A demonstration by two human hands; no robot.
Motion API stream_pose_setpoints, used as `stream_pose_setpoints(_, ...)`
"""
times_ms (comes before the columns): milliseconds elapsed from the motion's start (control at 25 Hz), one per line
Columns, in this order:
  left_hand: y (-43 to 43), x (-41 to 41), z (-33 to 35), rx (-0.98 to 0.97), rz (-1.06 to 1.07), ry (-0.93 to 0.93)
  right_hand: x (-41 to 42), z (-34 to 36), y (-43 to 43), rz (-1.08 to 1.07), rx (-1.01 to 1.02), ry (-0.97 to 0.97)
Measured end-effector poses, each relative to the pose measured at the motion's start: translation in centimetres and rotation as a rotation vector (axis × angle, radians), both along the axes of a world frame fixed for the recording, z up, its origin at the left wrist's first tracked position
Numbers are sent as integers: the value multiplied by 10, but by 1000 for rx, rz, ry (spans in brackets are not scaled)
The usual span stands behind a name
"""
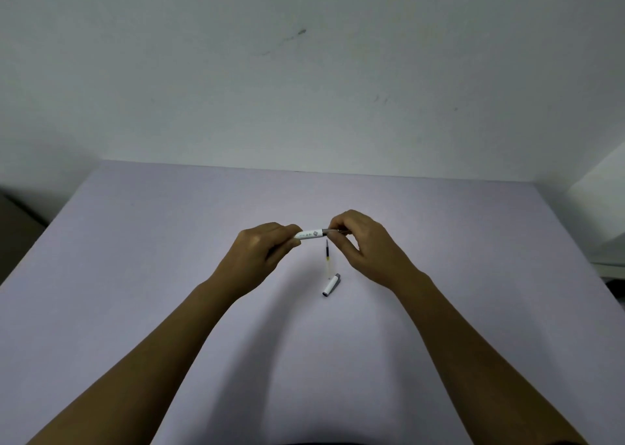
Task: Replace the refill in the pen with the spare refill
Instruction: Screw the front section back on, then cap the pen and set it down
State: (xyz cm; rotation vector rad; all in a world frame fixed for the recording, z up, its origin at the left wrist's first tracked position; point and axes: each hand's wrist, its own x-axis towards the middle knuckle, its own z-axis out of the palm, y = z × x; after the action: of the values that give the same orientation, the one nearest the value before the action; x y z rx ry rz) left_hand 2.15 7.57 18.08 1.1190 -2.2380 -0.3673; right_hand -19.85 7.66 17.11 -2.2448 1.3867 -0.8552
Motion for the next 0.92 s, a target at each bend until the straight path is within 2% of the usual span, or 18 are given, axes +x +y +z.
stream_pose_setpoints(160, 0, 1, -4, 2, -10, 7, 2, -1, -5, -15, 37, 11)
stream_pose_setpoints(360, -3, 3, -11, 12, -6, 7, 0, -4, -6, -3, 111, -124)
stream_pose_setpoints(560, -7, 1, -17, 22, -1, 11, -2, -10, -15, 6, 111, -56)
stream_pose_setpoints(640, -9, 1, -19, 27, 7, 16, -3, -15, -18, -24, 175, -136)
stream_pose_setpoints(760, -13, 4, -22, 33, 27, 8, -3, -35, -23, -224, 366, -447)
stream_pose_setpoints(800, -14, 5, -23, 39, 34, 7, -3, -47, -25, -340, 407, -481)
stream_pose_setpoints(920, -17, 5, -27, 65, 39, 12, -4, -98, -29, -610, 513, -150)
